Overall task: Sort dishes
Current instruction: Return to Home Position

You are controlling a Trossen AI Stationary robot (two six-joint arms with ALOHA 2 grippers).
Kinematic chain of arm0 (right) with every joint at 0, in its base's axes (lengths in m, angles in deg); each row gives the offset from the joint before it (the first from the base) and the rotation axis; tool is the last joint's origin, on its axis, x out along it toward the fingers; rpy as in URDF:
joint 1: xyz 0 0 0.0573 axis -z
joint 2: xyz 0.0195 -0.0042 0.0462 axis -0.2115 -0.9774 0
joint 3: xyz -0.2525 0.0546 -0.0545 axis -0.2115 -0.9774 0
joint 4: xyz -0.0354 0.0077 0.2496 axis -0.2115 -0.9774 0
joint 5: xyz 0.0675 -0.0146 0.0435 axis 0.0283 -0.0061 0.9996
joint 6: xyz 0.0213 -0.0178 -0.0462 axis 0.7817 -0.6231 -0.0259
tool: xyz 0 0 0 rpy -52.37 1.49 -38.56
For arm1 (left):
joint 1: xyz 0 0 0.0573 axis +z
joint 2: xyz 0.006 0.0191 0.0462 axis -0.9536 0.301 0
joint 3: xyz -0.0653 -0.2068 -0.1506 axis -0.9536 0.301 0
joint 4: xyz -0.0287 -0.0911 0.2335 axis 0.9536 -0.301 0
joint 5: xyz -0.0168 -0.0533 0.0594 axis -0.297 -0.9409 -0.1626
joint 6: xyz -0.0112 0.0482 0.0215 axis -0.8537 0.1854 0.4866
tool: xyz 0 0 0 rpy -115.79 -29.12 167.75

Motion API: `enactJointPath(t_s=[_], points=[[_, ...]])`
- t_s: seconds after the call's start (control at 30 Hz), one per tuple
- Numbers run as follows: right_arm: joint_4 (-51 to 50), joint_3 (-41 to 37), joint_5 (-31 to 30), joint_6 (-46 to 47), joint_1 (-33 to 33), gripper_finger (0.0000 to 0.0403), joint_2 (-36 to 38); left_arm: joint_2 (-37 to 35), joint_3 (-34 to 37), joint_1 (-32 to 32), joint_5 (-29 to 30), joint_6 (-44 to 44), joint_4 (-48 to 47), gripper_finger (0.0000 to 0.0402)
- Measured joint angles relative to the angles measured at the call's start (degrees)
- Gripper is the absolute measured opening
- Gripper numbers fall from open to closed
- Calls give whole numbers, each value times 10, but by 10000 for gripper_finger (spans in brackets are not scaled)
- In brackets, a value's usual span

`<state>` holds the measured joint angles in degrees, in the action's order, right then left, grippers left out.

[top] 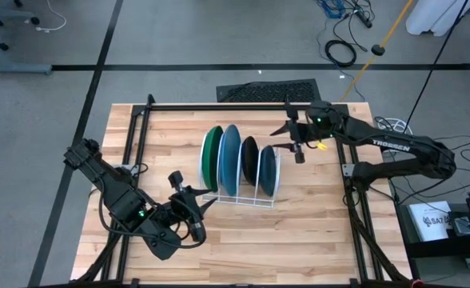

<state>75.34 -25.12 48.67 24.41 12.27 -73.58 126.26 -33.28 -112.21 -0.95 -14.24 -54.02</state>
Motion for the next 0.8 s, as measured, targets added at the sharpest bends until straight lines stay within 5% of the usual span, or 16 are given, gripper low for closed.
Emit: enactJointPath(t_s=[0.47, 0.8], points=[[33, 0, 5, 135, -92, 156, 150, 0, 0, 0, 68, 10, 2, 118], [64, -6, -14, 117, -195, 37, 245, -23, 80, 9, 77, 38, 37, 71]])
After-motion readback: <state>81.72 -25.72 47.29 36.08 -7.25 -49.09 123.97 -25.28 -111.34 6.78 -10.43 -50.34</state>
